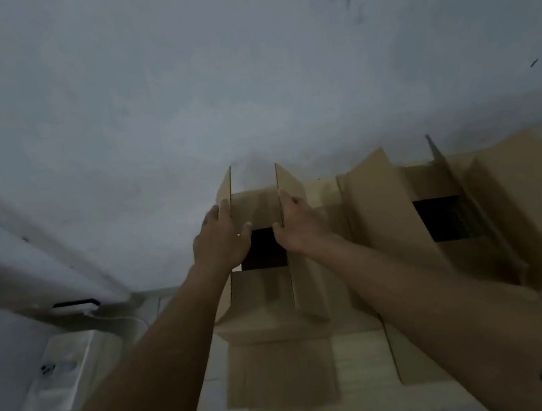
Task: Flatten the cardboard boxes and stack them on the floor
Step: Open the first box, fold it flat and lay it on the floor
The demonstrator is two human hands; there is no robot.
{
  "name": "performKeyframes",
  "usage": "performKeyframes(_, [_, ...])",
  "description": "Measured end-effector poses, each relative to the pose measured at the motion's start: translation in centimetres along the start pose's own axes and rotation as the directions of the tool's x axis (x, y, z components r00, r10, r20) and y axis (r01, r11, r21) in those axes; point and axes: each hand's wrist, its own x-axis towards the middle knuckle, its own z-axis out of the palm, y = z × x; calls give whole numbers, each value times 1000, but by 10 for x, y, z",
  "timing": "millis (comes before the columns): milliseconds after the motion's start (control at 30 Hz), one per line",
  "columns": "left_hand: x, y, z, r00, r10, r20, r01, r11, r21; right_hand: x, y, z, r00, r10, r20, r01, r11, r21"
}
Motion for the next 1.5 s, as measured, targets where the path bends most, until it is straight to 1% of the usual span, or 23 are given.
performKeyframes(67, [11,-5,-1,1000,2,28,-2,1000,0,4,-2,-2,998,55,-18,-55,998,7])
performKeyframes(167, [26,-14,0,992,66,108,-69,997,32,3,1,-12,985,161,-69,-162,987,-7])
performKeyframes(333, [47,-22,-6,972,125,201,-144,986,83,4,17,-24,950,271,-158,-294,943,-153])
performKeyframes(400, [49,-24,-7,962,146,232,-166,984,66,2,25,-22,925,341,-166,-373,899,-230])
performKeyframes(467, [49,-27,-7,956,156,249,-169,985,32,1,31,-15,907,384,-175,-420,862,-284])
performKeyframes(533, [51,-36,-8,962,165,218,-169,986,-2,6,37,-5,892,411,-186,-451,829,-329])
performKeyframes(600, [52,-48,-8,971,188,147,-183,982,-50,11,39,5,877,431,-215,-481,794,-371])
performKeyframes(667, [51,-61,-11,973,221,64,-210,966,-149,17,43,10,866,446,-226,-500,771,-394])
performKeyframes(767, [43,-74,-23,973,232,-21,-227,925,-306,27,45,24,867,474,-152,-492,768,-411])
performKeyframes(800, [42,-80,-27,971,231,-56,-237,916,-323,31,45,31,868,485,-108,-487,789,-375])
performKeyframes(867, [44,-96,-33,965,240,-102,-258,933,-250,34,40,45,872,488,-21,-478,843,-246])
performKeyframes(933, [47,-115,-38,975,211,-73,-219,968,-126,35,40,54,878,478,-18,-474,866,-159])
performKeyframes(1000, [48,-130,-37,990,140,19,-140,990,-21,37,49,58,874,480,-70,-486,868,-107])
performKeyframes(1067, [44,-137,-28,990,37,135,-44,998,50,41,58,58,873,481,-77,-486,870,-81])
performKeyframes(1133, [36,-134,-15,969,-117,218,105,992,66,45,64,57,874,483,-56,-487,868,-99])
performKeyframes(1167, [34,-129,-6,954,-181,239,167,983,79,45,67,56,875,482,-49,-484,867,-120])
performKeyframes(1267, [32,-112,23,887,-357,293,338,934,115,46,75,55,877,478,-45,-479,864,-157])
performKeyframes(1333, [34,-102,39,836,-401,374,415,909,47,47,80,54,874,484,-25,-482,861,-161])
performKeyframes(1367, [35,-100,46,823,-396,406,435,900,-3,47,82,53,873,487,-9,-482,862,-154])
performKeyframes(1433, [32,-98,53,832,-362,419,442,891,-107,49,89,54,876,481,32,-475,872,-117])
performKeyframes(1500, [26,-100,58,845,-320,430,438,874,-211,47,95,59,885,458,81,-457,889,-39])
